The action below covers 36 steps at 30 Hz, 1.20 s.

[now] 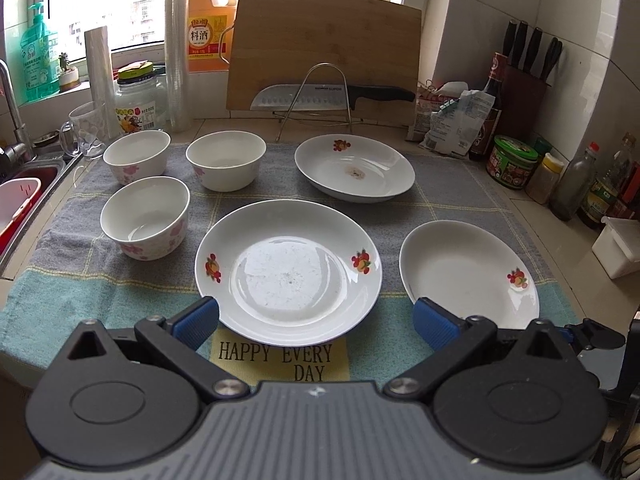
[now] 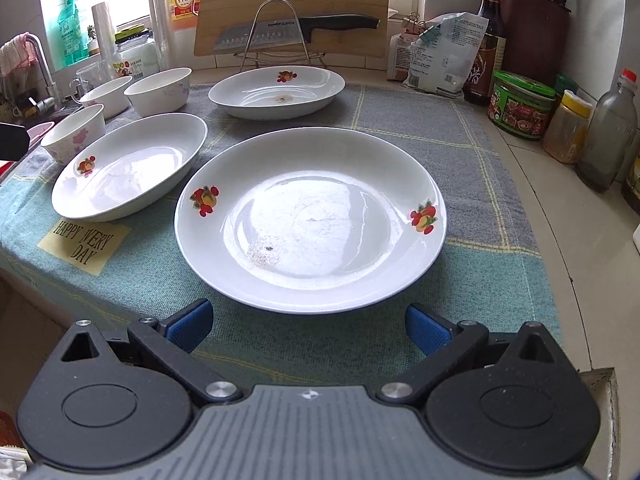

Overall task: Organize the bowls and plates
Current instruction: 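Move the left tool to the white flowered plate and grip its rim, then lift the gripped plate off the towel with the left tool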

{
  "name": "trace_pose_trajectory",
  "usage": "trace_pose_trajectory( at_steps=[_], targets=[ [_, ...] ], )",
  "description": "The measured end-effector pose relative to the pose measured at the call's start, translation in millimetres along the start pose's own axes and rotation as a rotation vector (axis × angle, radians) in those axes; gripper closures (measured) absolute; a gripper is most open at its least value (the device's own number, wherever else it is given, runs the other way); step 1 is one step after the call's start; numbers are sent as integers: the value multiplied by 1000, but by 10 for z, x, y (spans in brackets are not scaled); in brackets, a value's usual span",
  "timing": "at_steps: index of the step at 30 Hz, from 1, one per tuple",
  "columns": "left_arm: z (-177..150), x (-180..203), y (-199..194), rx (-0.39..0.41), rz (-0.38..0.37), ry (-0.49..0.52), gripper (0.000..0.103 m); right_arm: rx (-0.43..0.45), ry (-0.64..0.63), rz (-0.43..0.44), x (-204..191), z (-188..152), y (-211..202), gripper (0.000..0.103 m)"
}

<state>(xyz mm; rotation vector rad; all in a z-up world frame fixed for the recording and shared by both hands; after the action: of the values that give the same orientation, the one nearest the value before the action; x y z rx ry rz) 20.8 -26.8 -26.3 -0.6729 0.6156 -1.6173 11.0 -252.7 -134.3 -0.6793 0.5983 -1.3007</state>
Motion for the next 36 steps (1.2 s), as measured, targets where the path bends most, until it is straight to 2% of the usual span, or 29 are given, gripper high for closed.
trace_pose_trajectory(
  at_steps=[8,15,18,23,26,29,32,36],
  targets=[
    [26,53,53,-10,12,26,1,9,-38,-3,-16,28,169,0],
    [64,114,206,-26,-15,66,1,48,-74,8,-1,28,204,0],
    [122,153,277,-30,-67,96,1,87,-80,14,17,-19,189,0],
    [310,254,509,-85,-137,136,1,154,-97,33,61,-101,160,0],
    [431,381,672,-117,-173,203,1,138,-94,29,68,-87,146,0],
    [535,597,872,-147,-215,348,1,127,-92,24,54,-73,154,0],
    [625,767,1051,-162,-297,468,1,130,-86,19,50,-89,152,0],
    [734,917,1322,-224,-408,566,1,129,-59,-5,28,-101,143,0]
  ],
)
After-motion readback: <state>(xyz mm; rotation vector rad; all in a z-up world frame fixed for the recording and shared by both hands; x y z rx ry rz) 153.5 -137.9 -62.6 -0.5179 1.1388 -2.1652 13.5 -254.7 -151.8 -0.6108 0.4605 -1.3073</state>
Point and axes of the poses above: each gripper's, at about its wrist camera, not at the fingertips, and y roughly the way its jaws point, x to its right, z to its top, the point moved 3 cm from there along y, roughly the way its jaws point, and after that the axes turned 2 degrees about -x, right-handed, at the moved point
